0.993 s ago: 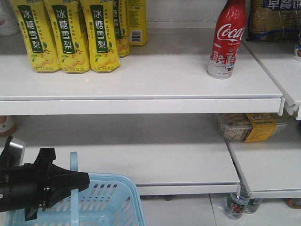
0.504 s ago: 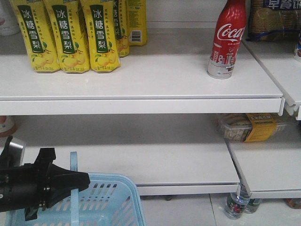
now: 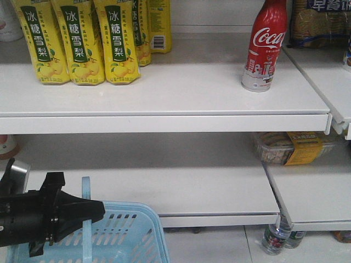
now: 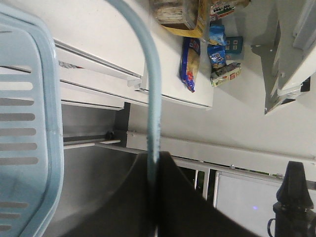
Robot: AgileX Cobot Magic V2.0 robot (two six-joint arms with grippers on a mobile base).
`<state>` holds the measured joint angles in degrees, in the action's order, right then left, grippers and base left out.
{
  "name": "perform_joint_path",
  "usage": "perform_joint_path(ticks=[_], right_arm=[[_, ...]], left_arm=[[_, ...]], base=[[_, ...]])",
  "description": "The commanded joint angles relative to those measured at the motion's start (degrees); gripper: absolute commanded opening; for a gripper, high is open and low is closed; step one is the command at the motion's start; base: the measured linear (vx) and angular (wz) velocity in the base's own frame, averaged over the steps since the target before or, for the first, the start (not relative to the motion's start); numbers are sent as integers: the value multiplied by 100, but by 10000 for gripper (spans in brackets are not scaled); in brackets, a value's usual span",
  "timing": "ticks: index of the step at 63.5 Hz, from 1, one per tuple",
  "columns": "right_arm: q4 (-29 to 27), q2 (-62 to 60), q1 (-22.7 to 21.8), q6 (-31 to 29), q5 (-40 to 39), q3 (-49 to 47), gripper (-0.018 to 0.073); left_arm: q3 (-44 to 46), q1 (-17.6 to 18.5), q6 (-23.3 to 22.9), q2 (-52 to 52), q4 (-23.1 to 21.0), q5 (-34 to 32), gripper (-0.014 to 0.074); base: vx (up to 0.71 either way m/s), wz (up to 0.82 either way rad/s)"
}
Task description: Place coke in basket with both arms
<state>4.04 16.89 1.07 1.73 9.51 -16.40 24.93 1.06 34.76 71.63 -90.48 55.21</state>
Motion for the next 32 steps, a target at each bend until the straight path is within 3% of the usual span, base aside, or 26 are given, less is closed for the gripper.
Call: perform_joint_path(ticks=[1,13,32], right_arm=[[39,473,-30,-58,-451,-429,-10],[2,943,-30,-29,-1021,-527,-10],[2,1033,-30,-35,-1023,-527,-10]], left_arm=[[119,8,23,-131,-426,326,-6],[119,8,23,-131,-426,326,-6],[119,8,23,-131,-426,326,-6]], base=[[0,0],[0,0],[0,0]])
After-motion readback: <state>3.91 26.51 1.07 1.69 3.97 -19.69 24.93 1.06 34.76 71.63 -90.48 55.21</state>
